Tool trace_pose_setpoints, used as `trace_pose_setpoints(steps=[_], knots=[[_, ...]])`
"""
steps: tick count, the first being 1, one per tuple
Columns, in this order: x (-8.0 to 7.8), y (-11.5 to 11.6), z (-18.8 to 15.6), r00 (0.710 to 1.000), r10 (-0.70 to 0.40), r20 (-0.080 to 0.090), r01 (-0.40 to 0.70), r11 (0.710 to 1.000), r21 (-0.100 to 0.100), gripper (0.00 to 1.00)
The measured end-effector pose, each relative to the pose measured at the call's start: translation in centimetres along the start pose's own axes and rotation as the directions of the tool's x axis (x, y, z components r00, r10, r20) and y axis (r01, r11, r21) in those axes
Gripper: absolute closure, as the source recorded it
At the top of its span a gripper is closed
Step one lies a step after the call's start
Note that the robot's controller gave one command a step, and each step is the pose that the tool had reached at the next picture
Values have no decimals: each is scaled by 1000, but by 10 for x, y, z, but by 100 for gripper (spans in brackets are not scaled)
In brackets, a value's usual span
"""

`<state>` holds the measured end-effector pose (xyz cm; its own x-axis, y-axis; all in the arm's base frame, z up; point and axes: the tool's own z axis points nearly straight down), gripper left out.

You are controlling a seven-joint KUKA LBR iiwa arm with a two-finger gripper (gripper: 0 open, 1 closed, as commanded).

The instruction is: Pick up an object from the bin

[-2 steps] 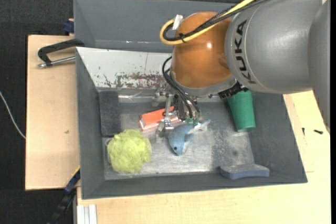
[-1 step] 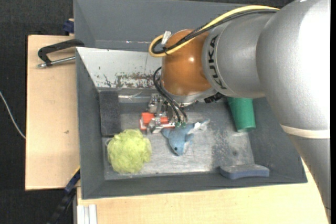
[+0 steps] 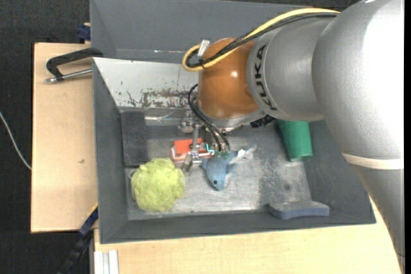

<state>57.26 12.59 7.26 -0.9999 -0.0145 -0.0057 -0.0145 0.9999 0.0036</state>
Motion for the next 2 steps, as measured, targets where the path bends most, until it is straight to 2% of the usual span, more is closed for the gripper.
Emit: trace_pose_setpoints(steps=[1,2], knots=[[-2,0,-3,1000,0,4,0,1000,-1,100],[-2,0,-3,1000,0,4,0,1000,-1,100]])
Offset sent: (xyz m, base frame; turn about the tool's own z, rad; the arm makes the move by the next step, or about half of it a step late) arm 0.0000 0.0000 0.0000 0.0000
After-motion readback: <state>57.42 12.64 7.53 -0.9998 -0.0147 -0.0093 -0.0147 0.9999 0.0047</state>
